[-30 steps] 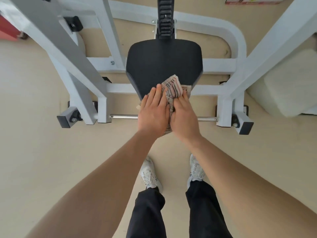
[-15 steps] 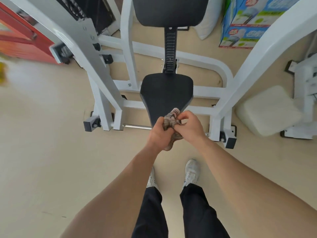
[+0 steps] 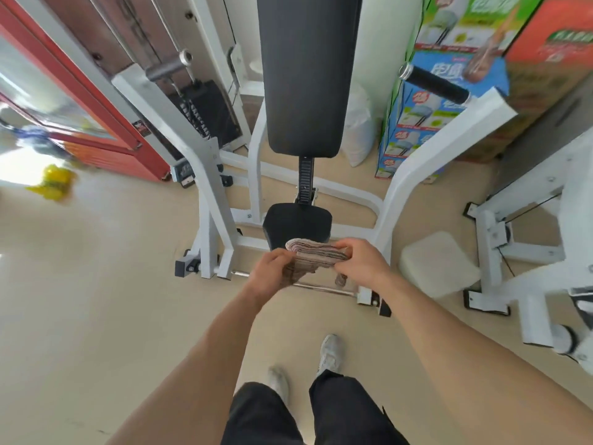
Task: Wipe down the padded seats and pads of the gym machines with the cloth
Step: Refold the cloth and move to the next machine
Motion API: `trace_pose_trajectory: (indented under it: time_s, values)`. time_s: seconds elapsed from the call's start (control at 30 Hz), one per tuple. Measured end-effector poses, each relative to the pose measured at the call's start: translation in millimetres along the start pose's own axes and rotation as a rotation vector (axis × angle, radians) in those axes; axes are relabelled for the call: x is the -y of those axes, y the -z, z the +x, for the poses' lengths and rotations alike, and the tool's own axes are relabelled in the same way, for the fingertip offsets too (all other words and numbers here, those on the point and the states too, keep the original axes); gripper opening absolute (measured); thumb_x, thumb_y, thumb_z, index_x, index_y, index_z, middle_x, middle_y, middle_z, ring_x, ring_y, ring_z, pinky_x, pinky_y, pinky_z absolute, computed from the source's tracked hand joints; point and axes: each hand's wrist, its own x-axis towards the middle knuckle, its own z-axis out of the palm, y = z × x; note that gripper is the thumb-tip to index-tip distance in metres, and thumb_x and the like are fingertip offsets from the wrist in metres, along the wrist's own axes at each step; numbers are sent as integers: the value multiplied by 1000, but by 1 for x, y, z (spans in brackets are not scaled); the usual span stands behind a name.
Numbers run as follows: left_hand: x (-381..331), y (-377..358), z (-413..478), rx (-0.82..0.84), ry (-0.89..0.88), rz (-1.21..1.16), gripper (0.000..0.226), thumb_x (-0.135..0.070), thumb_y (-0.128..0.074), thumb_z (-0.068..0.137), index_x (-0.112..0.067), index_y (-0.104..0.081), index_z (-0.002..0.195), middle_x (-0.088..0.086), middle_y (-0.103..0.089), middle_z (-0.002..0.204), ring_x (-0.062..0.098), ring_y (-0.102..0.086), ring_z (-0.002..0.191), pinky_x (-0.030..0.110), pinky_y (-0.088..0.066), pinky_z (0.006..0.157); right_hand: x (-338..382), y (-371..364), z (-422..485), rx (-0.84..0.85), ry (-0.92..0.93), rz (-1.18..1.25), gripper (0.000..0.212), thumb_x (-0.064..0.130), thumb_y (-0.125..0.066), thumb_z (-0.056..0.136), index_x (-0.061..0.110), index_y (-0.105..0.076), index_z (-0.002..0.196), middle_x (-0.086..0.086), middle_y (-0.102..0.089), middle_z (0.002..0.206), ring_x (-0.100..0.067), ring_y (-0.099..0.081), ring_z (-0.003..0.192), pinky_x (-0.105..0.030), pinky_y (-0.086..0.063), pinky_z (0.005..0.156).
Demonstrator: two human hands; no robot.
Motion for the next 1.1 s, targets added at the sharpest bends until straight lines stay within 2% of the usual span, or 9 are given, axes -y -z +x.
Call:
trace_pose_trajectory:
  time_s: [0.13, 0.3, 0.37, 0.47, 0.53, 0.67, 0.77, 0.87, 1.1]
  values:
    - [-7, -2, -38, 31, -163, 212, 26, -17, -49, 103, -17, -72, 114, 0, -70, 111, 5, -60, 88, 8, -43, 65, 11, 23, -45, -200, 21, -59, 8, 23, -71, 84, 30, -67, 86, 9, -72, 76, -15, -70, 66, -25, -49, 59]
    - [-14, -15, -82, -21, -318, 281, 25, -15, -52, 100, -25, -68, 116, -4, -66, 106, 11, -62, 89, 22, -50, 72, 14, 46, -104, -380, 32, -119, 16, 12, -69, 76, 24, -61, 84, 0, -66, 91, -19, -61, 76, -26, -40, 59]
    - [-18, -22, -98, -35, -333, 250, 25, -22, -50, 101, -27, -61, 123, -3, -66, 105, 11, -63, 87, 25, -52, 71, 12, 52, -129, -437, 31, -165, 16, 15, -70, 74, 24, -57, 73, -4, -64, 93, -25, -60, 81, -29, -40, 61]
    - [-23, -36, -126, -5, -367, 202, 33, -25, -54, 99, -27, -53, 132, -5, -66, 102, 17, -65, 97, 35, -55, 86, 5, 58, -173, -545, 1, -258, 27, 21, -72, 73, 27, -47, 64, -1, -58, 91, -27, -56, 86, -38, -48, 71]
    - [-26, -50, -144, 30, -405, 193, 33, -22, -58, 96, -25, -55, 129, -2, -67, 105, 15, -66, 97, 31, -53, 85, -4, 64, -204, -624, -11, -285, 31, 23, -71, 74, 27, -43, 62, 1, -53, 89, -26, -52, 86, -38, -46, 73]
    - [-32, -88, -181, 74, -467, 195, 21, -13, -61, 92, -26, -63, 108, -2, -68, 99, 11, -66, 88, 20, -48, 69, -33, 80, -260, -633, -21, -307, 26, 16, -67, 72, 20, -44, 61, 1, -48, 79, -29, -52, 83, -37, -40, 69]
    - [-36, -125, -208, 101, -488, 211, 13, -10, -62, 87, -23, -64, 91, 0, -69, 94, 16, -67, 84, 25, -52, 71, -60, 99, -300, -625, -47, -295, 18, 15, -63, 71, 16, -47, 64, 1, -49, 73, -29, -54, 78, -38, -43, 67]
    - [-41, -171, -240, 94, -552, 269, 18, -7, -62, 85, -18, -58, 99, -4, -62, 89, 17, -61, 81, 27, -50, 68, -96, 123, -339, -667, -69, -252, 23, 16, -63, 72, 17, -42, 62, 0, -51, 64, -28, -54, 70, -38, -41, 67]
    - [-50, -317, -318, 44, -719, 418, 47, -5, -64, 79, -26, -48, 118, -9, -58, 82, 24, -65, 86, 43, -57, 81, -208, 195, -433, -745, -85, -173, 23, 15, -64, 72, 16, -43, 62, -1, -53, 64, -29, -53, 70, -39, -42, 72]
